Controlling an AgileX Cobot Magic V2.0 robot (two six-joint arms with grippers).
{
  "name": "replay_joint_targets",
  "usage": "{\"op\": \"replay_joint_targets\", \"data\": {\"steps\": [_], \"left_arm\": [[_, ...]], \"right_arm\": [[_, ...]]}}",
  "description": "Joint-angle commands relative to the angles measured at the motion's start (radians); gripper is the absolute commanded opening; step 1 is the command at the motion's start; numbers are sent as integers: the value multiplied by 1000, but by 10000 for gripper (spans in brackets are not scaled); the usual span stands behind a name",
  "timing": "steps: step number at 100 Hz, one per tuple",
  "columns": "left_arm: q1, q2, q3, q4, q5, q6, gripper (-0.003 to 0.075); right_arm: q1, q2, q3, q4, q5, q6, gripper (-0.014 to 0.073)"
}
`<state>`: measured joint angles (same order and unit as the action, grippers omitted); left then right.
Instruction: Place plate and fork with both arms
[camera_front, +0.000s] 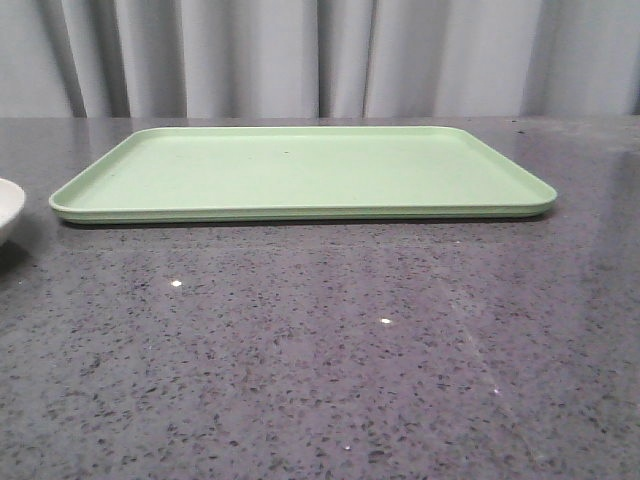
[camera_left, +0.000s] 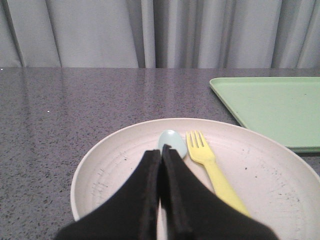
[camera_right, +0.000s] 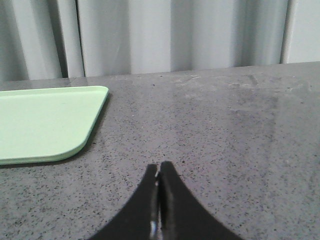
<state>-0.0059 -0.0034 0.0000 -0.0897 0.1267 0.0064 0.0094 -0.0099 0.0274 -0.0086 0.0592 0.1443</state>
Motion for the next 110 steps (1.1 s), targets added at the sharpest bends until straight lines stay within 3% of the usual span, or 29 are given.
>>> {"op": "replay_joint_targets", "data": {"steps": [1,90,110], "left_arm": [[3,-32,13,-2,-79,-12,-20],[3,-32,0,-2,-127,-12,-21],[4,13,-102,-2,-71,-12,-21]], "right_arm": [[-4,-24,-6,2,-72,-2,-68],[-3,-24,-14,9,-100,-2,-68],[0,-18,-129,9,72,-2,-68]]}}
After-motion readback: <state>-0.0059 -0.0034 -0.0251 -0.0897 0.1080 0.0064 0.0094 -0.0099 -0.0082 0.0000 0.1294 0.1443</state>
